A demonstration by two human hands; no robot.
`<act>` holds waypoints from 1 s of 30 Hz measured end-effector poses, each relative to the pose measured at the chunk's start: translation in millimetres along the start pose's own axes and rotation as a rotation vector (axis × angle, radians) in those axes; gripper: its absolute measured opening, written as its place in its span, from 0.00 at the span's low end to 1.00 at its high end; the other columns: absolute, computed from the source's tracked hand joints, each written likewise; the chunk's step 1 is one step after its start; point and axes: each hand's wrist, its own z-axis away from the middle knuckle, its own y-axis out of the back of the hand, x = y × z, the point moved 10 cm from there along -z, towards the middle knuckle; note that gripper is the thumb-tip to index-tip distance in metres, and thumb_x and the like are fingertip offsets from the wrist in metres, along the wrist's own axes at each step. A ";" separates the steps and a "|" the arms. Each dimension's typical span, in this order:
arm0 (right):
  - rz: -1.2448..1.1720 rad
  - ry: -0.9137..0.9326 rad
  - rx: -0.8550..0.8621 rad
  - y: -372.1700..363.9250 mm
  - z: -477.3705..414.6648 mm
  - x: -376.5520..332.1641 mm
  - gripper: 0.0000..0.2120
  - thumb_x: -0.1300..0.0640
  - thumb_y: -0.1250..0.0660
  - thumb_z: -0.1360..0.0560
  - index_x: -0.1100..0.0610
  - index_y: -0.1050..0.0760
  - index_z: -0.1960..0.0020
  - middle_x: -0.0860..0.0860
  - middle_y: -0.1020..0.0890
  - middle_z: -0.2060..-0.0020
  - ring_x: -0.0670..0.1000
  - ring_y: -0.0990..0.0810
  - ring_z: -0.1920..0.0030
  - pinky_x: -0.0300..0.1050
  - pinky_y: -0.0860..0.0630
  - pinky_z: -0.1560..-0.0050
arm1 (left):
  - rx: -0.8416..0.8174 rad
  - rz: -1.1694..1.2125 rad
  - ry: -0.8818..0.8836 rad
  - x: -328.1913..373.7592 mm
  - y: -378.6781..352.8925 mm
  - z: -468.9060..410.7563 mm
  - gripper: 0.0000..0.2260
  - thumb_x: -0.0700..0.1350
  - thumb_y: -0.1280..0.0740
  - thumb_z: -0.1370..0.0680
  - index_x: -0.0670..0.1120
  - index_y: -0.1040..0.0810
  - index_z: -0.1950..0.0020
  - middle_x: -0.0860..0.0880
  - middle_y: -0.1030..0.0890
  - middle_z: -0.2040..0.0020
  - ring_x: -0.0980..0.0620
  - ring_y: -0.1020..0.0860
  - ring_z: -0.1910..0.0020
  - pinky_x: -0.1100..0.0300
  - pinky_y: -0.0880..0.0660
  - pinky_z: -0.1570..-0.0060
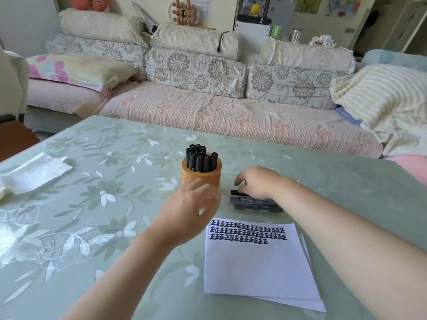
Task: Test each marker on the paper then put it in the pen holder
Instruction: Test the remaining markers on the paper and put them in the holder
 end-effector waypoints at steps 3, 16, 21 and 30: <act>0.076 0.003 -0.049 -7.9 -9.3 -7.4 0.16 0.46 0.36 0.23 0.45 0.22 0.36 0.48 0.21 0.37 0.55 0.23 0.39 0.49 0.24 0.42 | -0.232 -0.059 0.066 -14.1 -37.5 19.2 0.20 0.63 0.43 0.25 0.56 0.25 0.39 0.59 0.26 0.46 0.57 0.26 0.45 0.60 0.26 0.48; -0.048 0.128 0.194 26.9 5.7 -25.0 0.08 0.51 0.35 0.25 0.51 0.25 0.47 0.48 0.24 0.57 0.54 0.23 0.55 0.46 0.27 0.58 | -0.442 -0.182 0.134 -23.8 -68.2 32.8 0.25 0.64 0.45 0.22 0.56 0.37 0.27 0.57 0.31 0.35 0.54 0.35 0.35 0.55 0.35 0.35; -0.193 0.227 0.643 70.2 82.8 -15.3 0.05 0.57 0.34 0.30 0.53 0.30 0.57 0.46 0.25 0.69 0.51 0.26 0.67 0.46 0.26 0.65 | -0.369 -0.130 0.134 -17.5 -53.3 24.1 0.23 0.61 0.41 0.22 0.55 0.36 0.28 0.56 0.30 0.37 0.54 0.32 0.36 0.57 0.31 0.39; -1.052 -0.069 0.709 22.7 169.5 48.8 0.09 0.67 0.32 0.26 0.53 0.25 0.58 0.57 0.20 0.67 0.56 0.18 0.70 0.45 0.25 0.69 | -0.088 -0.027 0.015 24.7 -19.8 5.1 0.22 0.53 0.35 0.23 0.52 0.32 0.30 0.56 0.29 0.38 0.56 0.31 0.38 0.59 0.28 0.46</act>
